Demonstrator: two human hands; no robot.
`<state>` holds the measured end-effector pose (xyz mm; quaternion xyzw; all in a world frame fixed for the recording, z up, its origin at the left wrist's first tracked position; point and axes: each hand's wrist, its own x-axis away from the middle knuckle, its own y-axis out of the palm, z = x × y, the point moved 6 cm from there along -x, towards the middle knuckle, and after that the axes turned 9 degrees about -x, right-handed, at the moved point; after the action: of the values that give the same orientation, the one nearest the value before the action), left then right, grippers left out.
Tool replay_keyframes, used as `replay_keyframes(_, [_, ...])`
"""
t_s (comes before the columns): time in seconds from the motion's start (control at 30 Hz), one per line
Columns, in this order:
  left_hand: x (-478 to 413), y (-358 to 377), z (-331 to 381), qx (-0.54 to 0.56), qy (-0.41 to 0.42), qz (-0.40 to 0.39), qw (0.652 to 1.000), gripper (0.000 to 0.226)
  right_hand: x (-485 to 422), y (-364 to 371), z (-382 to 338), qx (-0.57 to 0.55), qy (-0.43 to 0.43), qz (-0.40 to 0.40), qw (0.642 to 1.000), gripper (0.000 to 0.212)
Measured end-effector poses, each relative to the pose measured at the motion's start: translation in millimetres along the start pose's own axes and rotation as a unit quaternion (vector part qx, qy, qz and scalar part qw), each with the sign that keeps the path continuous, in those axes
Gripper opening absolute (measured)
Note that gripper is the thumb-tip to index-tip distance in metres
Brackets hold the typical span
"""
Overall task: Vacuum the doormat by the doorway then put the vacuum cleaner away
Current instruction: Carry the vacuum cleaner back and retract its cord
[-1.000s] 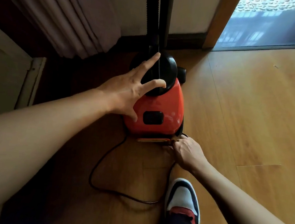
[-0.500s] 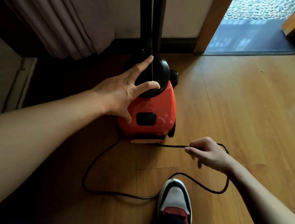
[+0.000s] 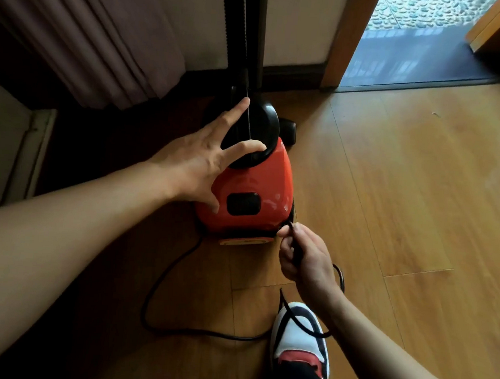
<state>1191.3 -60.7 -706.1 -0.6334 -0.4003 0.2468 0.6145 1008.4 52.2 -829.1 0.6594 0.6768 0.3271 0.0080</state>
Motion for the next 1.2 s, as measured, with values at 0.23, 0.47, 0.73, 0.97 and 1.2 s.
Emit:
replay_keyframes(0.23, [1.3, 1.7, -1.3, 0.002, -0.004, 0.007, 1.000, 0.136, 20.9, 45.9, 29.4, 0.138, -0.044, -0.047, 0.988, 0.032])
replay_keyframes(0.47, [0.9, 4.0, -0.2, 0.003, -0.007, 0.015, 1.000, 0.136, 4.4, 78.1, 51.4, 0.328, 0.028, -0.056, 0.943, 0.029])
replay_keyframes(0.73, [1.1, 3.9, -0.1, 0.006, -0.011, 0.009, 1.000, 0.137, -14.0, 89.4, 85.5, 0.324, 0.073, -0.056, 0.942, 0.040])
replay_keyframes(0.97, [-0.6, 4.3, -0.6, 0.017, -0.010, 0.009, 1.000, 0.137, -36.2, 57.8, 109.7, 0.280, 0.130, -0.075, 0.948, 0.041])
replay_keyframes(1.2, [-0.6, 4.0, 0.4, 0.009, -0.007, 0.008, 1.000, 0.129, -42.6, -5.0, 89.0, 0.293, 0.157, 0.026, 0.943, 0.036])
